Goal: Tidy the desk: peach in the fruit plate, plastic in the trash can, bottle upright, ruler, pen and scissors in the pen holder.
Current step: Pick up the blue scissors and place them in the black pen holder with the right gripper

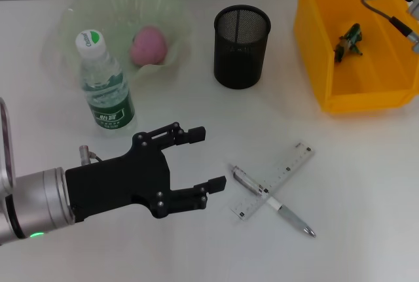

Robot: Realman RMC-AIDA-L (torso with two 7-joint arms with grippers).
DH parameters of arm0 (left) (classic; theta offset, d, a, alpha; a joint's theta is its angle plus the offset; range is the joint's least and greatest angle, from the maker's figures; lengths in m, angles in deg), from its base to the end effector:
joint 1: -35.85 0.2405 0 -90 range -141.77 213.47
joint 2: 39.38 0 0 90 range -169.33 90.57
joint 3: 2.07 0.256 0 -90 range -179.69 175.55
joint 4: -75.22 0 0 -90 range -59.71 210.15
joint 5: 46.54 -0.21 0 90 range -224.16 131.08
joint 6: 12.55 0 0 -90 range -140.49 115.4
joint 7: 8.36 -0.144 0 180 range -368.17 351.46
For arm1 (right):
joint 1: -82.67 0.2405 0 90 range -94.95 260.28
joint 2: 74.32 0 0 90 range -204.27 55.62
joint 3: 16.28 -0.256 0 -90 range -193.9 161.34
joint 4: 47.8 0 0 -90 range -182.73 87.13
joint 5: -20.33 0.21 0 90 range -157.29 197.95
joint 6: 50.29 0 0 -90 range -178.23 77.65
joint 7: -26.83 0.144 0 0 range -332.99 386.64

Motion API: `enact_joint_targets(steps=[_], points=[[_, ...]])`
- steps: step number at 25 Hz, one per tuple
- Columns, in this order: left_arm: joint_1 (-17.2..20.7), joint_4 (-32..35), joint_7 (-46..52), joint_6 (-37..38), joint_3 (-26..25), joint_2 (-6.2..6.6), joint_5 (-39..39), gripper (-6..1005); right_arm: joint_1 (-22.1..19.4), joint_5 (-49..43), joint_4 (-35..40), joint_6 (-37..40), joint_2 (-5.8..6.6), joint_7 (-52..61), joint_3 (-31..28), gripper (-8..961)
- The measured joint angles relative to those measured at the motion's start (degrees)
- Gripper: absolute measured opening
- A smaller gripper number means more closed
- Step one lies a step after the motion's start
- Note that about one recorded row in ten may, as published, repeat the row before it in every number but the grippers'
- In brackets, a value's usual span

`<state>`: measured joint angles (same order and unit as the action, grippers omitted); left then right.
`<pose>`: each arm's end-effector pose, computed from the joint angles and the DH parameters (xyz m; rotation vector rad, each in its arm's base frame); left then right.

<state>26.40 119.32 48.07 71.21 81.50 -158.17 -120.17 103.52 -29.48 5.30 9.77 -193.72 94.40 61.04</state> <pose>-0.2493 0.2445 -0.0487 -2.7110 -0.2214 -0.9664 0.1762 0.3753 0.0347 -2.1107 0.3986 1.2148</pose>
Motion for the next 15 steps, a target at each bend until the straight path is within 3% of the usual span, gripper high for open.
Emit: enact_joint_targets(steps=[1,2,3,5,6,11,15], points=[[0.00,0.00,0.00,0.00,0.00,0.00,0.00,800,2.66,6.19,-8.66,3.28,0.09,-9.79,-0.26,99],[-0.13,-0.17,-0.04,0.00,0.20,-0.01,0.00,800,2.66,6.19,-8.66,3.28,0.09,-9.79,-0.26,99],[-0.13,-0.21,-0.05,0.00,0.25,-0.02,0.00,800,5.33,8.58,-15.48,4.58,0.11,-15.07,-0.62,98],[-0.13,-0.25,-0.05,0.00,0.28,-0.04,0.00,800,6.77,9.05,-18.20,4.84,0.11,-16.64,-0.87,98],[-0.15,-0.34,-0.06,-0.01,0.31,-0.03,0.00,800,10.16,9.28,-24.07,4.76,0.12,-18.39,-1.72,98],[-0.51,-0.80,-0.08,0.06,0.39,-0.11,-0.01,800,15.48,8.90,-31.19,2.98,0.13,-19.87,-2.00,98],[-0.57,-0.87,-0.35,0.18,0.55,-0.15,-0.02,800,16.44,8.70,-31.77,0.45,-0.02,-21.46,-1.38,100]])
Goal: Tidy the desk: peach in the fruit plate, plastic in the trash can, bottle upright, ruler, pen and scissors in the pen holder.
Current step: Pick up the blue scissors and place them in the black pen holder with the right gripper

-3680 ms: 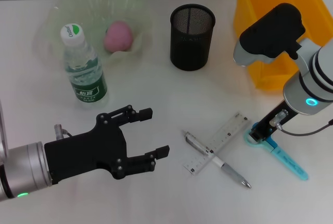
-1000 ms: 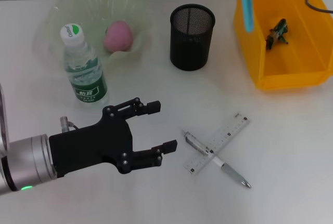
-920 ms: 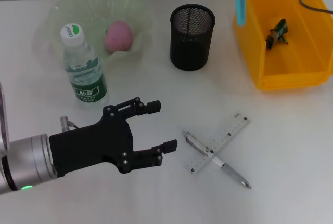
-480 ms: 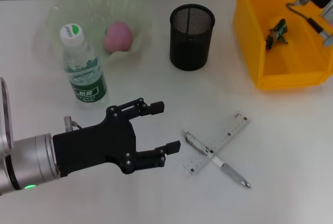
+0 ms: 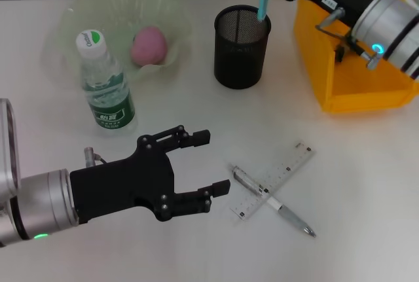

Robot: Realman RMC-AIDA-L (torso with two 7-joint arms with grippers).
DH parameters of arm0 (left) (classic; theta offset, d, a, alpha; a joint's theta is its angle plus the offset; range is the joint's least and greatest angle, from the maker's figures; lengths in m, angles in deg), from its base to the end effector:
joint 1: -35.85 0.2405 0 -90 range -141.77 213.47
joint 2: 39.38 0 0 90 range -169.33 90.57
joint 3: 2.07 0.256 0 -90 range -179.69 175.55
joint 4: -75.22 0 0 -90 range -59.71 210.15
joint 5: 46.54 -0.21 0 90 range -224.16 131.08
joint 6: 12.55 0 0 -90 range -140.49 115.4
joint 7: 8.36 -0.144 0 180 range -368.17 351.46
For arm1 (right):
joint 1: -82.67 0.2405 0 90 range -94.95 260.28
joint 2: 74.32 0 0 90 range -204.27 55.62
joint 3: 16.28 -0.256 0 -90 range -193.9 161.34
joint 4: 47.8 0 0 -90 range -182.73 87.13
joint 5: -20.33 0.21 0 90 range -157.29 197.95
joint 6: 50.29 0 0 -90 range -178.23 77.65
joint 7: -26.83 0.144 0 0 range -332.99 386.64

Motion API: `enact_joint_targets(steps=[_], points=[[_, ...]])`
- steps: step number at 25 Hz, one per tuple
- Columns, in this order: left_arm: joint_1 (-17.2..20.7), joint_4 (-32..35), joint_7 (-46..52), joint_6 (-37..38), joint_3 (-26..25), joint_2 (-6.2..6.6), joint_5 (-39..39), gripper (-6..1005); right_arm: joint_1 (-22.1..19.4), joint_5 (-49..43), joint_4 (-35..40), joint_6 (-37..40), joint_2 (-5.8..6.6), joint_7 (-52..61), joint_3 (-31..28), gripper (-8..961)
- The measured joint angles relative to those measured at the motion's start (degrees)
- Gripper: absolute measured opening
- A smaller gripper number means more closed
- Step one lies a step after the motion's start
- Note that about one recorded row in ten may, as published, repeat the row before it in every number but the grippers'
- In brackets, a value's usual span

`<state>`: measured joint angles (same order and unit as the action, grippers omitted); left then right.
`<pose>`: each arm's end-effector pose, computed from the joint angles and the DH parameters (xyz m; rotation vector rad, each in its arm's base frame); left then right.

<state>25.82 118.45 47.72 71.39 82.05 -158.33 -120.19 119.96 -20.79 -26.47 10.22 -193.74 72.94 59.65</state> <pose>-0.2477 0.2436 -0.0526 -2.7263 -0.2185 -0.9728 0.1979 0.4077 -0.0263 -2.1328 0.4191 1.0197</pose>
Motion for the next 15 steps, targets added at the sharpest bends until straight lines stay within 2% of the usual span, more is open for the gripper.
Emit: enact_joint_targets(steps=[9,15], points=[[0.01,-0.07,-0.28,0.29,-0.01,-0.02,0.00,800,2.02,-0.27,-1.82,-4.05,0.07,-0.09,4.72,98],[-0.06,-0.07,-0.27,0.35,-0.15,-0.08,0.02,800,1.72,-0.30,-1.90,-3.85,-0.03,0.05,5.10,176]])
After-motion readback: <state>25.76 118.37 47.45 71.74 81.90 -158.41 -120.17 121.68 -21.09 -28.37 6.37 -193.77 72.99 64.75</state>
